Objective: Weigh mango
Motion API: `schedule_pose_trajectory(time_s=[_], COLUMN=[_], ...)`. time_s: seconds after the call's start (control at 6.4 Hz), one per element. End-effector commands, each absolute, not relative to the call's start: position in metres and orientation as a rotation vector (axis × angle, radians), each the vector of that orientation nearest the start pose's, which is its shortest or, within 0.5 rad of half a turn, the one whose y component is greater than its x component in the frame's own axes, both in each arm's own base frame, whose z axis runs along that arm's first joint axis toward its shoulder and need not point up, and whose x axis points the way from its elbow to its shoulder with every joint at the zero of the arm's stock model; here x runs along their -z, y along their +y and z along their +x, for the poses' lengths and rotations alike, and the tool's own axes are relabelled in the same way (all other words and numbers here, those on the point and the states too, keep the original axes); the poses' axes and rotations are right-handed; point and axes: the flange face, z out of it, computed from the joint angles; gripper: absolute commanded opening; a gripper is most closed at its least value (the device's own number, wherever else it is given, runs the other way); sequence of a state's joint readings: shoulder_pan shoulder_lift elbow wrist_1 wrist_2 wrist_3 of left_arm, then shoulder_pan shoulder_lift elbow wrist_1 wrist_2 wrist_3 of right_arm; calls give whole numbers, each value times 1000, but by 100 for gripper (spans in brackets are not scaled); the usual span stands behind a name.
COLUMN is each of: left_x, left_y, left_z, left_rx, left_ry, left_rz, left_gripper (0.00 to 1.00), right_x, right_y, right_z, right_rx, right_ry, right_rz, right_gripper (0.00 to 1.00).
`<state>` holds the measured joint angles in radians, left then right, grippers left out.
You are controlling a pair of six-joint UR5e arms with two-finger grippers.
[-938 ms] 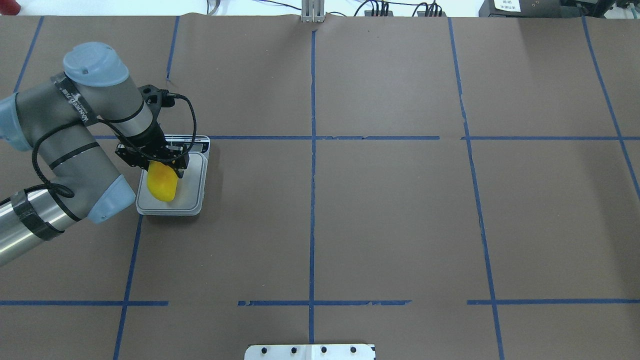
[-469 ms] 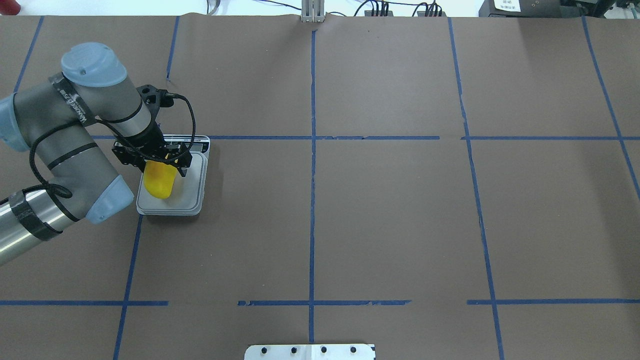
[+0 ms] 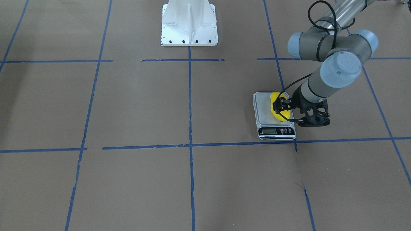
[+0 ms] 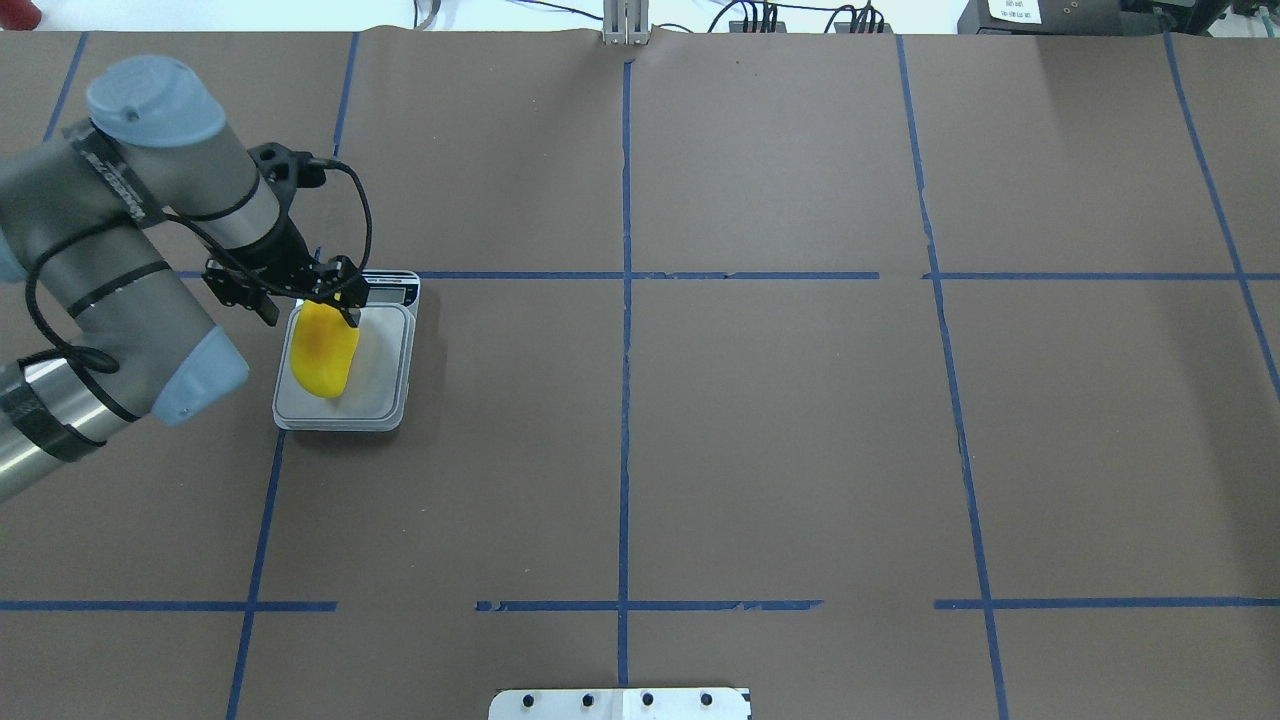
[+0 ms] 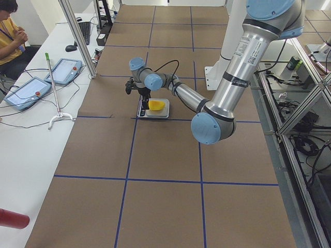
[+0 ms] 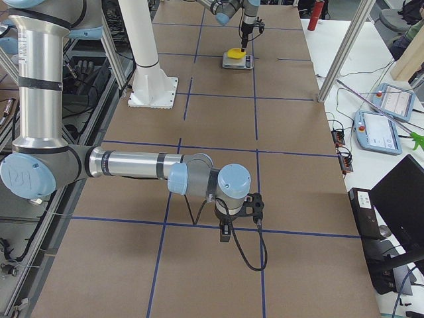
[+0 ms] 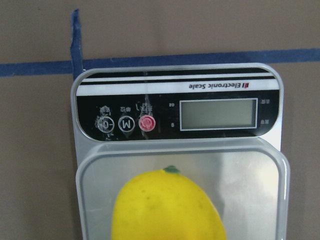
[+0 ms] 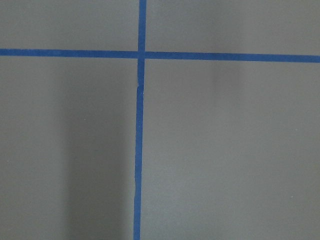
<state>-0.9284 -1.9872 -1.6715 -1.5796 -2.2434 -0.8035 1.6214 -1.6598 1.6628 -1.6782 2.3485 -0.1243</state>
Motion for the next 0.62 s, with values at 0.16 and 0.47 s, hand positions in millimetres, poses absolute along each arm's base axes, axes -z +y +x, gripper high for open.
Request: schedule_pose_trajectory(time_s=[0.16,0.47], left_x=[-433,-540], left_y=[-556,-509], left_z=[143,16], left_rx=[-10,-71], left_ry=[775,731], left_rz=[87,79], left_gripper=[100,100], right_x=[-666,-666], right_y=[-442,-442], right_z=[86,86], right_rx=[29,29], right_ry=[-783,-783], right_rz=[-31,-31], right_gripper=[100,100])
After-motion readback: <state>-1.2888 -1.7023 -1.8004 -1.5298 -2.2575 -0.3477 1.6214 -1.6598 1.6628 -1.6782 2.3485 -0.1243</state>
